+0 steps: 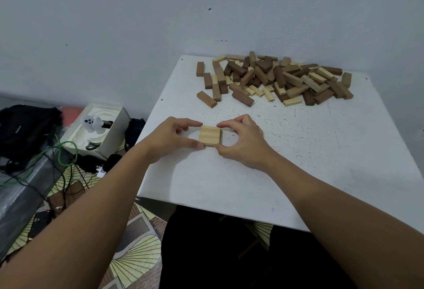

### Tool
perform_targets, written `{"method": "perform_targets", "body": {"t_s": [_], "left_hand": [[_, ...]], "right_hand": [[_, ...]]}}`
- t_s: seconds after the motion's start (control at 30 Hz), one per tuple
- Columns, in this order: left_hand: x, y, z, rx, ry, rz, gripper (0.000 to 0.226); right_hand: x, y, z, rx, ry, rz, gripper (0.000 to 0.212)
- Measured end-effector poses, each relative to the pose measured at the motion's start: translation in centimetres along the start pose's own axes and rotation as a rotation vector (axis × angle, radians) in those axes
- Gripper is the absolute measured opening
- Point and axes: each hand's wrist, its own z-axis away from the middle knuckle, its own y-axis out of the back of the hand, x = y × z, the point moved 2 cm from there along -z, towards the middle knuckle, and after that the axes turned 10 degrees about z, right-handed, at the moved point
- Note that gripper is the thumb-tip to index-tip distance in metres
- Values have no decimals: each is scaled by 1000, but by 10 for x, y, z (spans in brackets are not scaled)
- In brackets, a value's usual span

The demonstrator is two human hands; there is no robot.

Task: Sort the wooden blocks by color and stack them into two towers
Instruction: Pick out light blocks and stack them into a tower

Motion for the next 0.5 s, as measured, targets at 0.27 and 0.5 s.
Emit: {"method": "perform_targets", "body": {"t_s": [0.27,0.5], "left_hand": [[-3,1,4,14,10,38,70],[-3,-28,21,285,-13,513,66]], "right_hand": [[-4,2,7,-4,-14,-57,63],[-38,-11,35,2,-171,-391,59]]}}
